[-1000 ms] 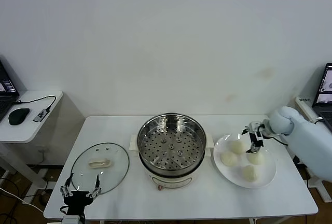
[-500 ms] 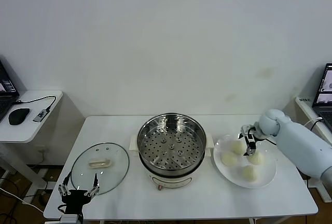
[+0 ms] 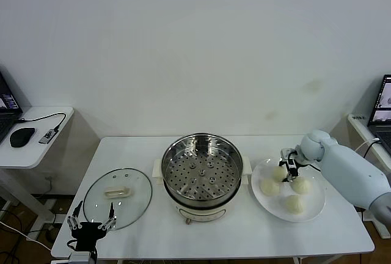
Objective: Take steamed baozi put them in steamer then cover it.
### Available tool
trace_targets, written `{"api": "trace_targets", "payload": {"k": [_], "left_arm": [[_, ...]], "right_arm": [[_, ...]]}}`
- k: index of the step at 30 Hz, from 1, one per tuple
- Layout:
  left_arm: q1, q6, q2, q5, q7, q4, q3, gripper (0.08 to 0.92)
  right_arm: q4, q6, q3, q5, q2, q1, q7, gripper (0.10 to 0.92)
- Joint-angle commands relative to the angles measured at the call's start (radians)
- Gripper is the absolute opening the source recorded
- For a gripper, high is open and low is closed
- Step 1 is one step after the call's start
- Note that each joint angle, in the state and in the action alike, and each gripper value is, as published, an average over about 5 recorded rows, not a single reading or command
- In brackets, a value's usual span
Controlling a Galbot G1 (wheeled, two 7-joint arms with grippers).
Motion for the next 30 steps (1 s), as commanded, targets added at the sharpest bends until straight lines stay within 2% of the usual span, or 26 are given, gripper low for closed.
{"api": "trace_targets", "payload": {"k": [1,6,12,16,22,30], "left_arm": [[-0.001,0.0,0.0,-0.01,0.001,-0.002,0.0,0.823],[-0.004,-0.002,0.002,-0.071,0.011,-0.001,0.0,0.823],[-0.015,-0.038,0.004,-0.22,0.035,0.006,0.007,0.823],[-0.029,-0.077,0.005,-0.285,0.039,0.024,0.01,0.823],[-0.032,-0.099,0.01,-0.297,0.049,0.034,0.02,0.823],[-0.039,-0.137,0.022,-0.329,0.071,0.059,0.025,0.823]], "right_arm": [[0.034,-0.001,-0.012,0.018,-0.021,0.022,-0.004,0.547],[0.159,-0.015,-0.084,0.102,-0.109,0.125,-0.022,0.494],[0.31,-0.041,-0.208,0.264,-0.21,0.333,-0.041,0.495],[0.394,-0.04,-0.309,0.372,-0.223,0.477,-0.038,0.5],[0.439,-0.013,-0.473,0.507,-0.14,0.695,-0.013,0.501],[0.461,0.088,-0.63,0.606,0.044,0.791,0.052,0.501]]}}
